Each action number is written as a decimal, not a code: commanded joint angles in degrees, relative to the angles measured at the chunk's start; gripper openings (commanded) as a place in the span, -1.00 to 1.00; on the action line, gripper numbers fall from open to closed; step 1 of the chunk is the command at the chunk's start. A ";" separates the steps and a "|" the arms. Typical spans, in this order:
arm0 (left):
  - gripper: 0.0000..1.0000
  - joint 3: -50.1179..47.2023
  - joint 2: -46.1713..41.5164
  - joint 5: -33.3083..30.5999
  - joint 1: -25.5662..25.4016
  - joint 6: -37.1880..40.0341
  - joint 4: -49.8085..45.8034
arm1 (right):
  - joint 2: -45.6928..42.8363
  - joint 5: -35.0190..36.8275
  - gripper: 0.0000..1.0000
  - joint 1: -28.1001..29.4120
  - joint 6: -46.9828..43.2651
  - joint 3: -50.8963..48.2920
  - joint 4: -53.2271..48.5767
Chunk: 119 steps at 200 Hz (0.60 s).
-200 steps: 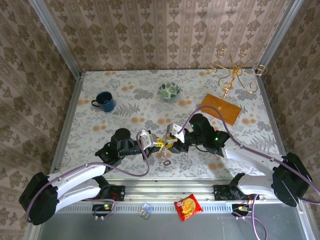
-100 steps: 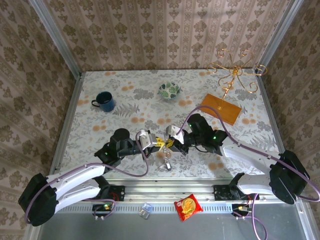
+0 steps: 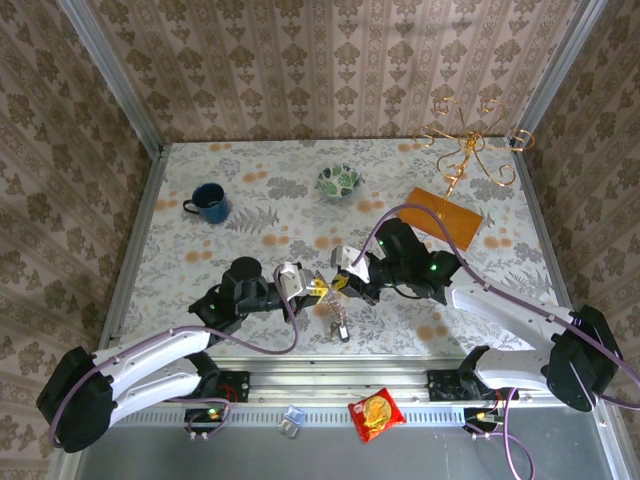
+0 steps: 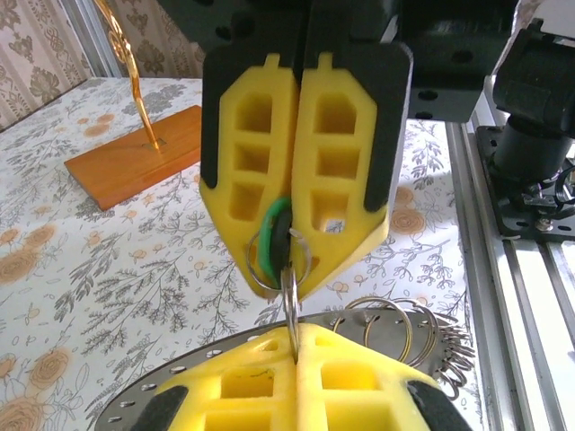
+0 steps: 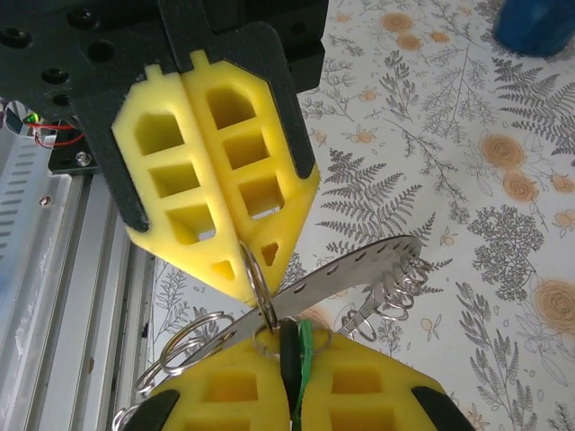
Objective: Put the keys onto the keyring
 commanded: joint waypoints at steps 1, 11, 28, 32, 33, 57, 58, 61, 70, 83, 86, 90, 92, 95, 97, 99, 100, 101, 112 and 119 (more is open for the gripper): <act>-1.00 1.72 -0.17 -0.20 -0.17 1.98 -2.41 | -2.31 0.93 -0.99 -0.01 -1.56 2.85 -1.44; -1.00 1.89 0.11 -0.20 -0.13 2.28 -3.06 | -2.71 1.23 -0.99 0.01 -1.71 2.95 -1.72; -1.00 2.42 0.57 -0.12 -0.17 2.75 -4.24 | -3.11 1.38 -0.99 -0.01 -1.82 3.21 -2.14; -1.00 2.51 0.65 -0.11 -0.17 2.85 -4.44 | -3.20 1.36 -0.99 -0.02 -1.74 3.34 -2.29; -1.00 2.57 0.65 -0.11 -0.17 2.90 -4.48 | -3.20 1.33 -0.99 -0.01 -1.78 3.36 -2.32; -1.00 2.98 1.00 -0.11 -0.26 2.99 -5.18 | -3.59 2.27 -0.99 0.21 -1.97 3.88 -3.37; -1.00 2.94 1.04 -0.11 -0.26 2.97 -5.20 | -3.57 2.35 -0.99 0.19 -1.98 3.90 -3.39; -1.00 2.89 1.05 -0.11 -0.26 2.95 -5.18 | -3.54 2.62 -0.99 0.29 -2.04 3.91 -3.61; -1.00 2.76 1.00 -0.19 -0.25 2.80 -4.72 | -3.56 3.41 -1.00 0.42 -2.28 3.91 -4.06; -0.67 2.35 0.93 -0.89 -0.25 2.13 -3.72 | -3.56 4.37 -1.00 0.59 -2.53 4.12 -5.07; -0.55 2.18 0.78 -1.04 -0.26 1.94 -3.24 | -3.58 4.62 -1.00 0.60 -2.58 4.17 -5.25; -0.40 1.99 0.60 -1.29 -0.22 1.77 -2.69 | -3.55 4.89 -1.00 0.63 -2.60 4.17 -5.53; -0.33 1.83 0.53 -1.37 -0.19 1.69 -2.42 | -3.55 4.99 -1.00 0.68 -2.61 4.24 -5.58; -0.24 1.61 0.44 -1.46 -0.18 1.62 -1.95 | -3.60 5.11 -1.00 0.63 -2.63 4.31 -5.79; -0.20 1.48 0.29 -1.61 -0.15 1.54 -1.68 | -3.56 5.20 -1.00 0.66 -2.62 4.30 -5.91; -0.14 1.31 0.16 -1.78 -0.17 1.46 -1.42 | -3.56 5.35 -1.00 0.68 -2.66 4.34 -5.99; -0.12 1.27 0.14 -1.82 -0.17 1.41 -1.34 | -3.55 5.39 -1.00 0.69 -2.64 4.39 -6.10; -0.10 1.20 0.04 -1.89 -0.17 1.35 -1.18 | -3.55 5.41 -1.00 0.69 -2.62 4.46 -6.21; 0.13 0.34 -1.03 -2.96 -0.09 0.91 0.35 | -3.64 5.92 -1.00 0.79 -2.56 4.75 -6.82; 0.28 -0.13 -2.03 -3.98 -0.07 0.56 1.14 | -3.71 6.31 -1.00 0.94 -2.61 5.02 -7.17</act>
